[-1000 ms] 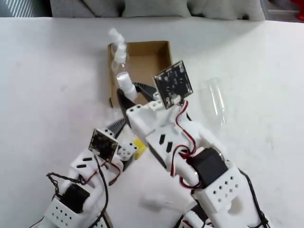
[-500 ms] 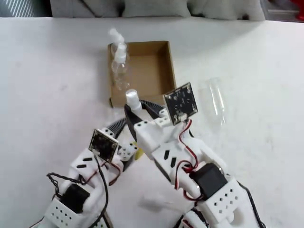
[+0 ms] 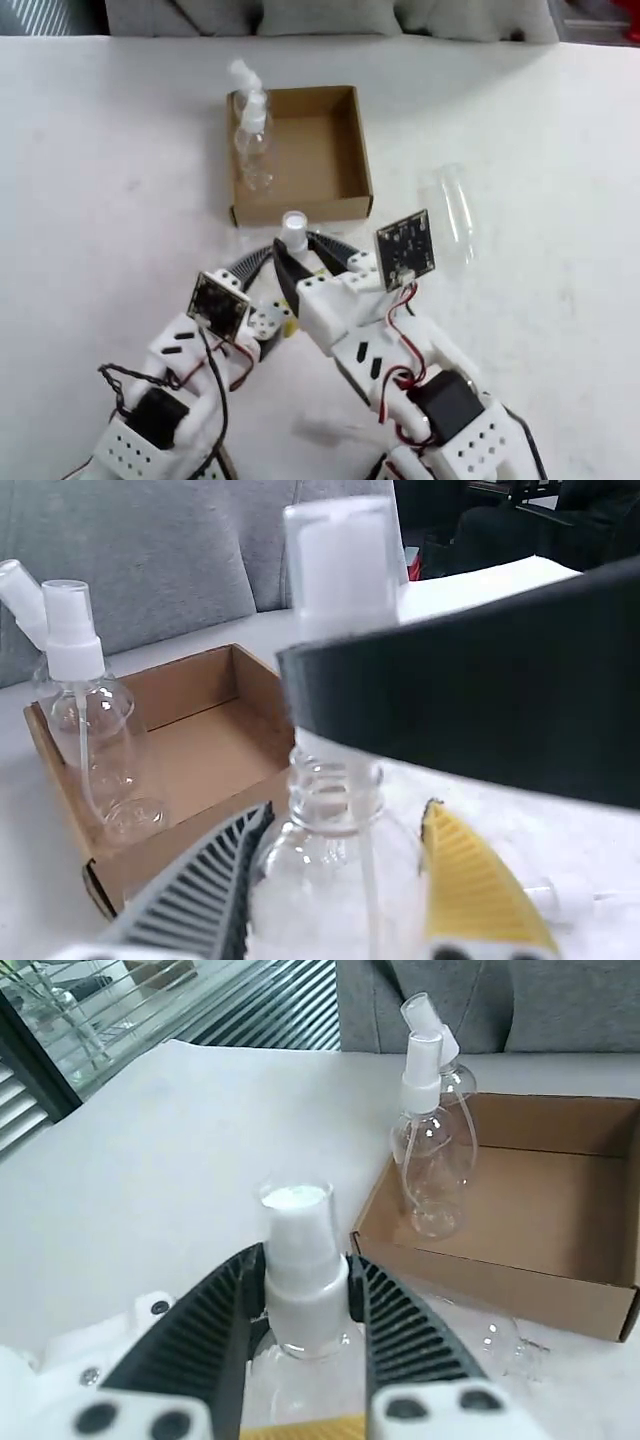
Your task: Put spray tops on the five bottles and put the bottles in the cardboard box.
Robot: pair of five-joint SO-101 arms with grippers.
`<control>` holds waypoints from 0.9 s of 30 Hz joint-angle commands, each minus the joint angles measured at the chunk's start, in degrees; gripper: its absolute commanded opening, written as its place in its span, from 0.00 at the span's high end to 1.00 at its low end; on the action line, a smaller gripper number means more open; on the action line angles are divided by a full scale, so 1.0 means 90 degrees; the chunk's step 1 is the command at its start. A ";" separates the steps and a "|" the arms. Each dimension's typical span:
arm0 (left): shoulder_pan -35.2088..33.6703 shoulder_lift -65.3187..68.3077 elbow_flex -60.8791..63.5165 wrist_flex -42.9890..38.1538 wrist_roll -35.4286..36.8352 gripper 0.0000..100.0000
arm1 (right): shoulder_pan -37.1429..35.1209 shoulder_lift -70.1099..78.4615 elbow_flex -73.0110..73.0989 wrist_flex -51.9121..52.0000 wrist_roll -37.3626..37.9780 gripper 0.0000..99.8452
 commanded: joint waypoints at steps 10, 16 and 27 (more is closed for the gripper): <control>-0.0112 -0.0093 -0.0020 -0.0039 -0.0049 0.92 | -0.0288 -0.0308 0.0400 -0.0523 -0.0039 0.98; -0.0112 -0.0093 -0.0020 -0.0039 -0.0049 0.92 | -0.0288 -0.0317 0.0498 -0.0513 -0.0039 0.98; -0.0112 -0.0093 -0.0020 -0.0039 -0.0049 0.92 | -0.0249 -0.0327 0.0586 -0.0523 0.0391 0.98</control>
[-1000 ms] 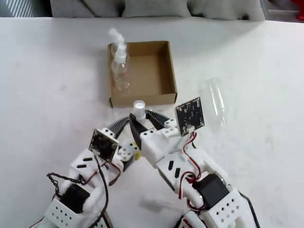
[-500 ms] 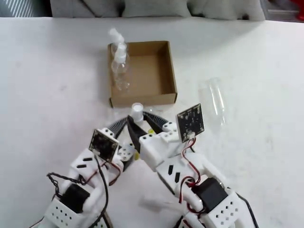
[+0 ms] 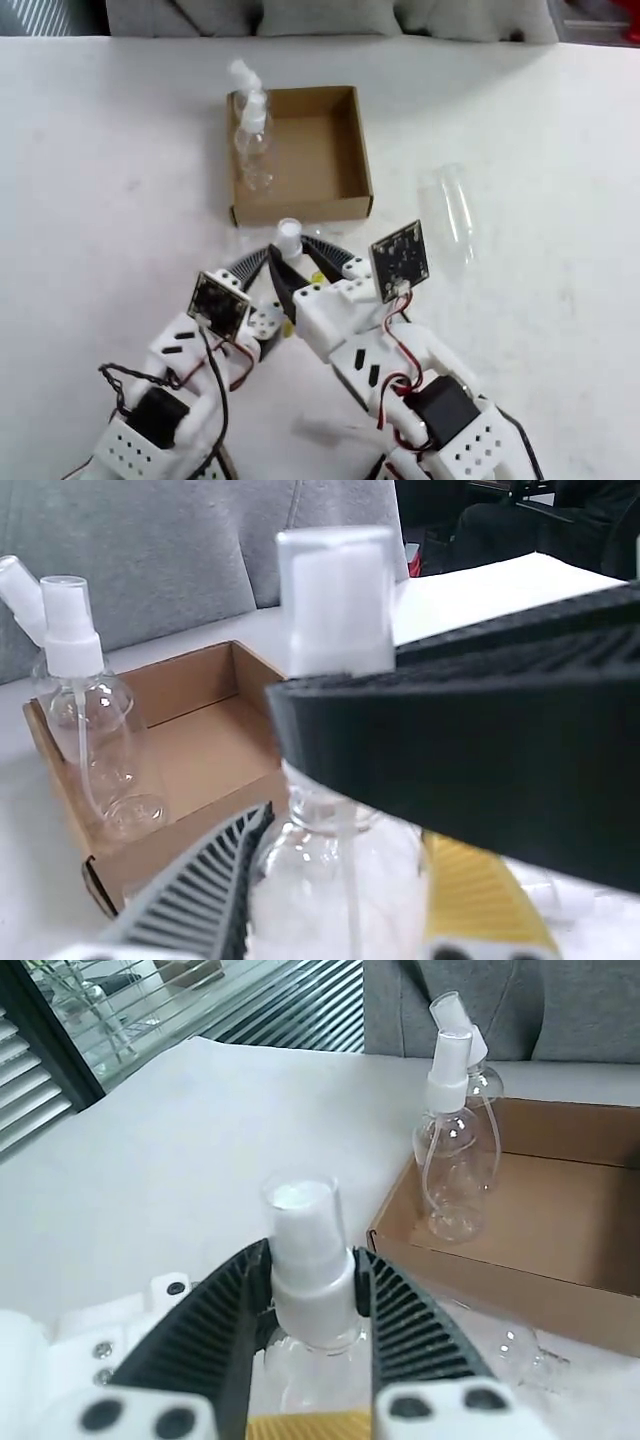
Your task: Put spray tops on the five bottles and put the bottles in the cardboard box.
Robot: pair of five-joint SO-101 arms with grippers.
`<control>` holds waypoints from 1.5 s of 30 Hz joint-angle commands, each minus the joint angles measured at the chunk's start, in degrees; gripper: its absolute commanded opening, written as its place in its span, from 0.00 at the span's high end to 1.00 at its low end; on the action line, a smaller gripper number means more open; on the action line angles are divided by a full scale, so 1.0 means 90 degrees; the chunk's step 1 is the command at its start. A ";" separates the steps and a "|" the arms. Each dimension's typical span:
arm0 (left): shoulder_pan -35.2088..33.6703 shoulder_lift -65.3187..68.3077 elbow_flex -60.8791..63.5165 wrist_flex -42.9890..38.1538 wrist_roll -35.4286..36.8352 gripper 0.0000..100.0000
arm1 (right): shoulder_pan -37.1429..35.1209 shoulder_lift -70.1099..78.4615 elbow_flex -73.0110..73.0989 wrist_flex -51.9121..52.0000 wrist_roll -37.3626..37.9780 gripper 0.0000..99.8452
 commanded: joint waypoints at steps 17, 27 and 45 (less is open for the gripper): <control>-0.0112 -0.0093 -0.0020 -0.0029 -0.0049 0.92 | 0.0298 0.0024 0.0410 -0.0611 0.0166 0.98; -0.0112 -0.0093 -0.0020 0.0000 -0.0049 0.92 | 0.0093 0.0024 0.0410 -0.0454 0.0166 0.98; -0.0112 -0.0093 -0.0020 0.0010 -0.0049 0.92 | 0.0132 0.0015 -0.1162 0.0825 0.0117 0.65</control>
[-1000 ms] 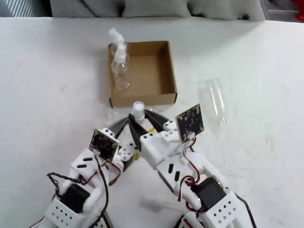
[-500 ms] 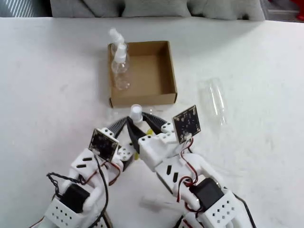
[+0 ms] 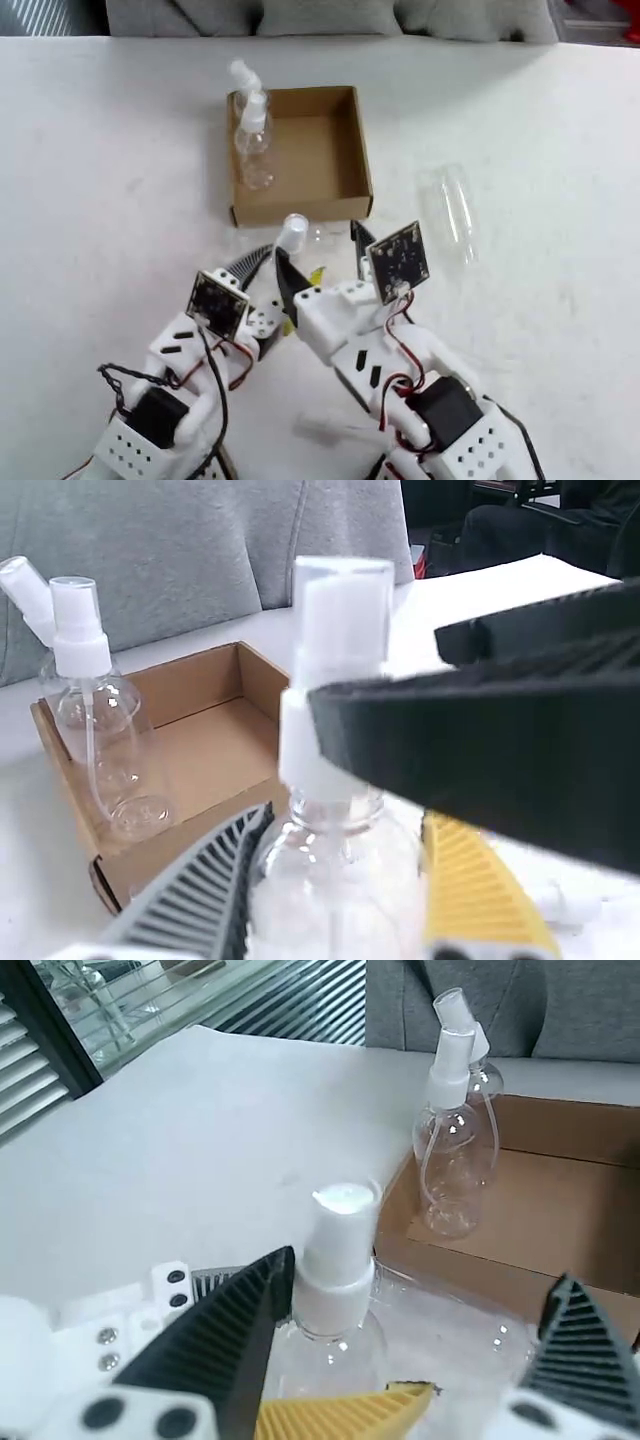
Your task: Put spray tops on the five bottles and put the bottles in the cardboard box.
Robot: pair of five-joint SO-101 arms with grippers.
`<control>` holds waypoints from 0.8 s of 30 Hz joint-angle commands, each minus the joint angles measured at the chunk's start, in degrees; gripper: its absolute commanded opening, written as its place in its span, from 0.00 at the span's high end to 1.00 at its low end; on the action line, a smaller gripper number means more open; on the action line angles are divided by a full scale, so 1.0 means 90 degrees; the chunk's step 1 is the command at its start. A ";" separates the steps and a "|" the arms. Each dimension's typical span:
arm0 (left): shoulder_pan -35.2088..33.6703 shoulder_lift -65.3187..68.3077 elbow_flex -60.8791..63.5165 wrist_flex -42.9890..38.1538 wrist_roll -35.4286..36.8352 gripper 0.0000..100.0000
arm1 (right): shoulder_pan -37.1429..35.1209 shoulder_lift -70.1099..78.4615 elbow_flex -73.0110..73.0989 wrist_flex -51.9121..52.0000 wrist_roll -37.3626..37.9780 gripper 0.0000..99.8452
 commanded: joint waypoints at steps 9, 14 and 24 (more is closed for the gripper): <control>-0.0073 -0.0103 -0.0020 0.0010 -0.0049 0.92 | 0.0142 -0.0063 -0.1368 0.1079 0.0039 0.65; -0.0357 -0.0103 -0.0020 -0.0039 -0.0049 0.92 | 0.1138 -0.0542 -0.1133 0.1597 0.0078 0.66; -0.1148 -0.0103 -0.0020 -0.1748 0.0000 0.92 | 0.3473 -0.1548 0.1348 0.1197 0.0664 0.89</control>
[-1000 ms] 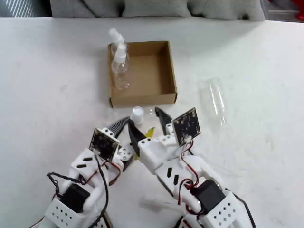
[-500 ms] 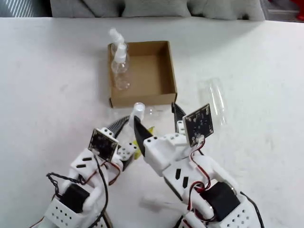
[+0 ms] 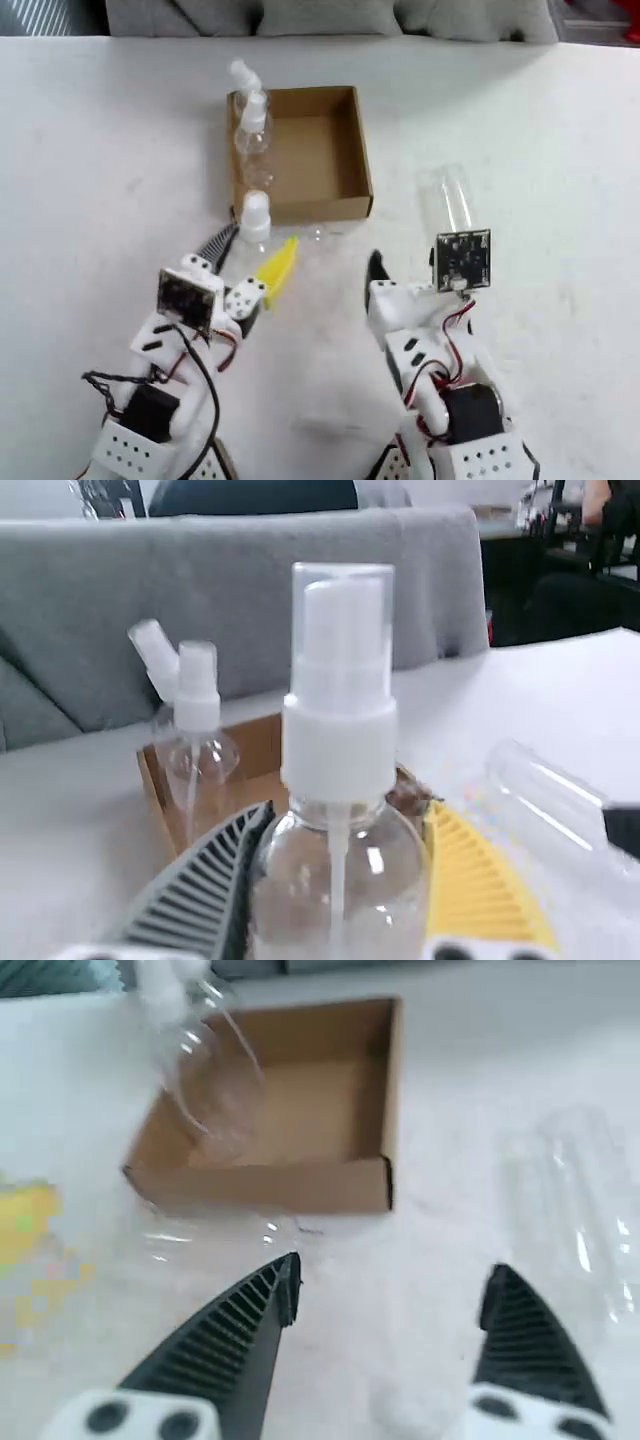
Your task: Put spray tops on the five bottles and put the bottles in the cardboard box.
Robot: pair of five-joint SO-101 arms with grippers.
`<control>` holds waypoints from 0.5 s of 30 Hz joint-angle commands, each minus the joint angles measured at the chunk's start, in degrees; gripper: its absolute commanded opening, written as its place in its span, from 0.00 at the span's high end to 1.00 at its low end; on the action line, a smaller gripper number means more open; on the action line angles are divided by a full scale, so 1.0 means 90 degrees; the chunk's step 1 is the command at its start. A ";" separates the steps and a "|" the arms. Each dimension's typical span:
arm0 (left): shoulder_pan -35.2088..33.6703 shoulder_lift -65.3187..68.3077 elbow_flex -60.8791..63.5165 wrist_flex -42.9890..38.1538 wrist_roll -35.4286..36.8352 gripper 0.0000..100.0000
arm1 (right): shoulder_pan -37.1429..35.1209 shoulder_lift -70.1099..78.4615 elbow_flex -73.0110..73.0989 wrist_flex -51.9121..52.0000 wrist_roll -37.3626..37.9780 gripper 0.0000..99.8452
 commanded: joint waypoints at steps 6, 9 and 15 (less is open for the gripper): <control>-0.0396 -0.0103 -0.0127 -0.2110 -0.0010 0.92 | 0.1939 -0.1021 0.1651 -0.0943 0.0254 0.92; -0.0386 -0.0093 -0.0479 -0.2129 0.0000 0.92 | 0.2095 -0.1392 0.2305 -0.0943 0.0254 0.89; -0.0386 -0.0083 -0.1328 -0.2129 0.0000 0.92 | 0.2339 -0.1343 0.2471 -0.0806 0.0205 0.90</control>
